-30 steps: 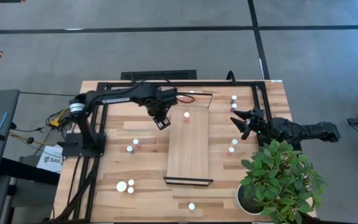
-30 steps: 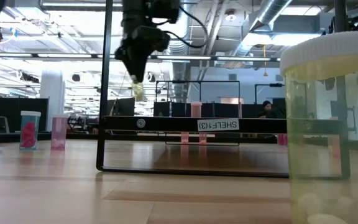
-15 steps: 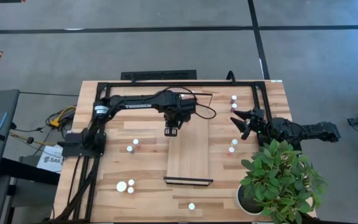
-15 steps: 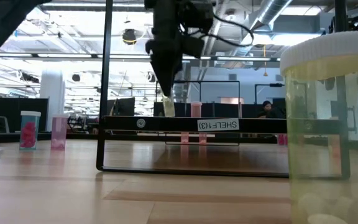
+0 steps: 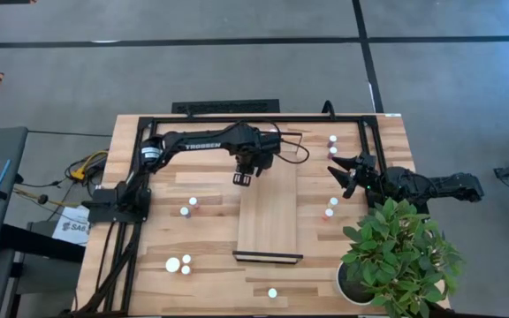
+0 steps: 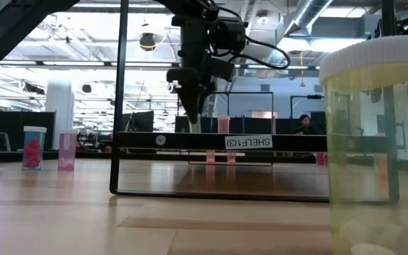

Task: Pick and place medicine bottles onto shelf by color
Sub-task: Put the yellow pill bottle on the shelf

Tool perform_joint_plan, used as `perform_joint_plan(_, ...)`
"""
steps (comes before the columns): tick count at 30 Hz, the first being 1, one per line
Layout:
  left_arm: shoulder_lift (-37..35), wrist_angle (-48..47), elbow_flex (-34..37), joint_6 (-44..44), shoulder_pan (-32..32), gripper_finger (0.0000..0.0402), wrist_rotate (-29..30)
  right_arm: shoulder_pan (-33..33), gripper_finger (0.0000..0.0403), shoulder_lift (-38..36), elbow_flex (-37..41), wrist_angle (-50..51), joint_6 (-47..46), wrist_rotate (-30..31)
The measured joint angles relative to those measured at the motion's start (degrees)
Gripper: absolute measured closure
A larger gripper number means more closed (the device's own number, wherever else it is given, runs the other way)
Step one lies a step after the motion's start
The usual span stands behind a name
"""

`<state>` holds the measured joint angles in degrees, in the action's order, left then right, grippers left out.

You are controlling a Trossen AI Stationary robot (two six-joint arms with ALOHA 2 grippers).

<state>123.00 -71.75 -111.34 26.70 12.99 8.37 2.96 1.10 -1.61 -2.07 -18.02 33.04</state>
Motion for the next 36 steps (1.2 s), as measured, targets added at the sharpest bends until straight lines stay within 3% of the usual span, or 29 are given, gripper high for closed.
perform_joint_plan(16,0.0,0.77,0.01,6.74,0.26,0.0294,4.23,0.0,0.0152,0.01,0.0,0.0,0.01,0.0)
perform_joint_plan(36,-0.02,-0.81,0.01,9.68,1.54,0.0293,1.5,0.0,0.0152,0.02,0.02,0.0,0.01,0.0)
